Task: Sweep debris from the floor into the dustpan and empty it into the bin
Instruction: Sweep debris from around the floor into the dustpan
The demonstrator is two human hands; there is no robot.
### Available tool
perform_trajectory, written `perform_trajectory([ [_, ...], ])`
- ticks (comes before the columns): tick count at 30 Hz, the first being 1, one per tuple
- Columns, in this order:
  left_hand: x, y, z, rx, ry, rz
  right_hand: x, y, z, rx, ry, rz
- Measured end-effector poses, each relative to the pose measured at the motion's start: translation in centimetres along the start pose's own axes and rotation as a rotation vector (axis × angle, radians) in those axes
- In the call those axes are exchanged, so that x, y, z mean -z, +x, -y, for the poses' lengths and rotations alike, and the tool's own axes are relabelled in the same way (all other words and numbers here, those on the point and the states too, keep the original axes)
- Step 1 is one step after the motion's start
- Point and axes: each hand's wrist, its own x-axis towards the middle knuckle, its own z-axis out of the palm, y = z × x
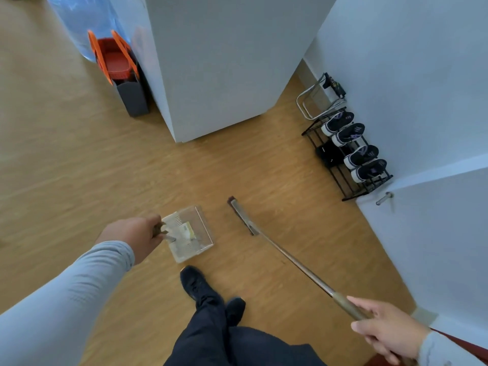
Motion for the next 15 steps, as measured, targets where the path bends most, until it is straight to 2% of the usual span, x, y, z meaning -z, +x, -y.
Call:
perform_trajectory([
  [4, -0.6, -1.2, -0.6, 0.028, -0.008, -0.006, 1.5, 2.0, -2.2, -0.058, 0.012, -0.157],
  [7, -1.1, -1.3, -1.7, 0.026, 0.033, -0.02, 0.9, 5.6, -1.6, -0.104, -0.046, -0.199],
  [11, -1.4, -0.5, -2.3, 0.021, 0.045, -0.027, -4.3, 10.1, 0.2, -0.133, -0.156, -0.175],
  [15, -1.8, -0.9, -1.9, 0.038, 0.043, -0.04, -12.7, 11.0, -0.4, -0.145, -0.109, -0.072],
])
